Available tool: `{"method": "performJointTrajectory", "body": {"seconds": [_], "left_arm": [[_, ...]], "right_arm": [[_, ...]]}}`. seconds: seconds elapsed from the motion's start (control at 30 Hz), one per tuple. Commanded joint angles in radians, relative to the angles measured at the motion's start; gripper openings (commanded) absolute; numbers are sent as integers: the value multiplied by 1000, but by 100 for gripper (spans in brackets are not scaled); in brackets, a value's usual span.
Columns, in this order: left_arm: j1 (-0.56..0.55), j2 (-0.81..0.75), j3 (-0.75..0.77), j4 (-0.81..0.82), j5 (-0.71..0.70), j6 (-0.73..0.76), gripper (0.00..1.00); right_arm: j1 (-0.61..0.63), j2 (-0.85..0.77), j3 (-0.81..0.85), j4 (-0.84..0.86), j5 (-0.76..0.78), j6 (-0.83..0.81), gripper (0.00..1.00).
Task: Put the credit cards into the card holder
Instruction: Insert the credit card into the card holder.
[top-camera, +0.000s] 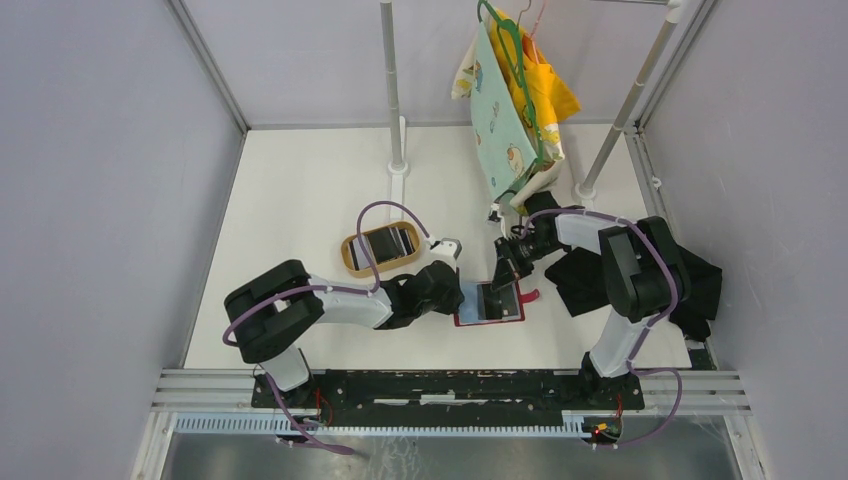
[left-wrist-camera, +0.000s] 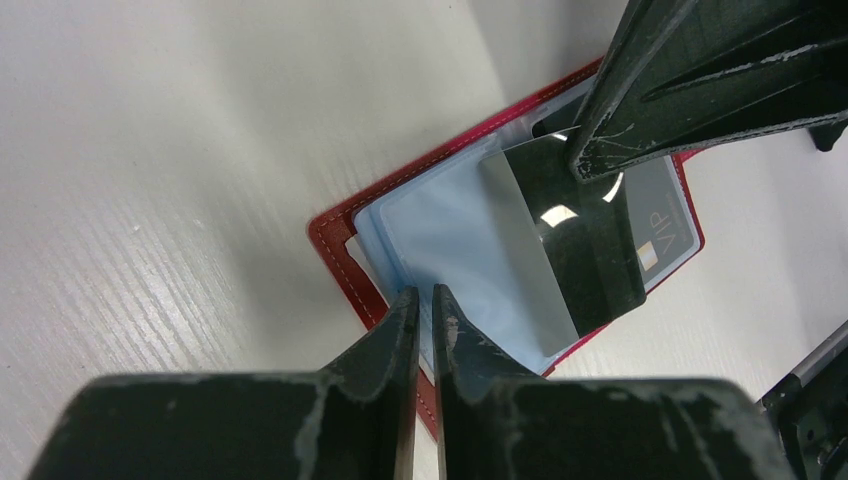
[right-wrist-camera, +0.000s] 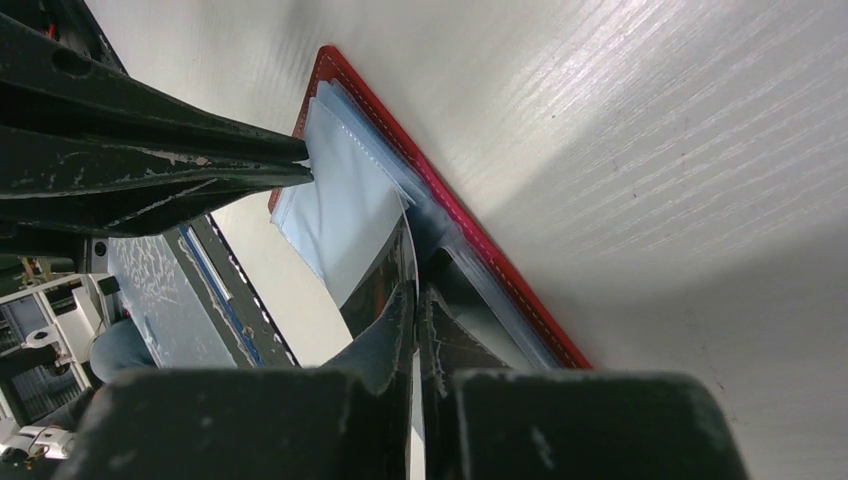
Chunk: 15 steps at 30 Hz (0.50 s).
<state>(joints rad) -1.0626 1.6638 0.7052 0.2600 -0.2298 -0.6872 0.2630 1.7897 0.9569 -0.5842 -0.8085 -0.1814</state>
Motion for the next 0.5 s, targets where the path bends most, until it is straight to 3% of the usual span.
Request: {"method": "performJointTrajectory", "body": {"seconds": [0.0, 0.23, 0.47], "left_arm": [[-2, 27, 27, -2, 10, 16, 16], [-1, 22, 27, 5, 12, 11, 18], [-3, -80, 2, 4, 29, 0, 30]], "right_arm": [[20, 28, 5, 45, -10, 16, 3], [22, 48, 3, 86, -49, 43, 6], [22, 37, -13, 101, -46, 24, 10]]}}
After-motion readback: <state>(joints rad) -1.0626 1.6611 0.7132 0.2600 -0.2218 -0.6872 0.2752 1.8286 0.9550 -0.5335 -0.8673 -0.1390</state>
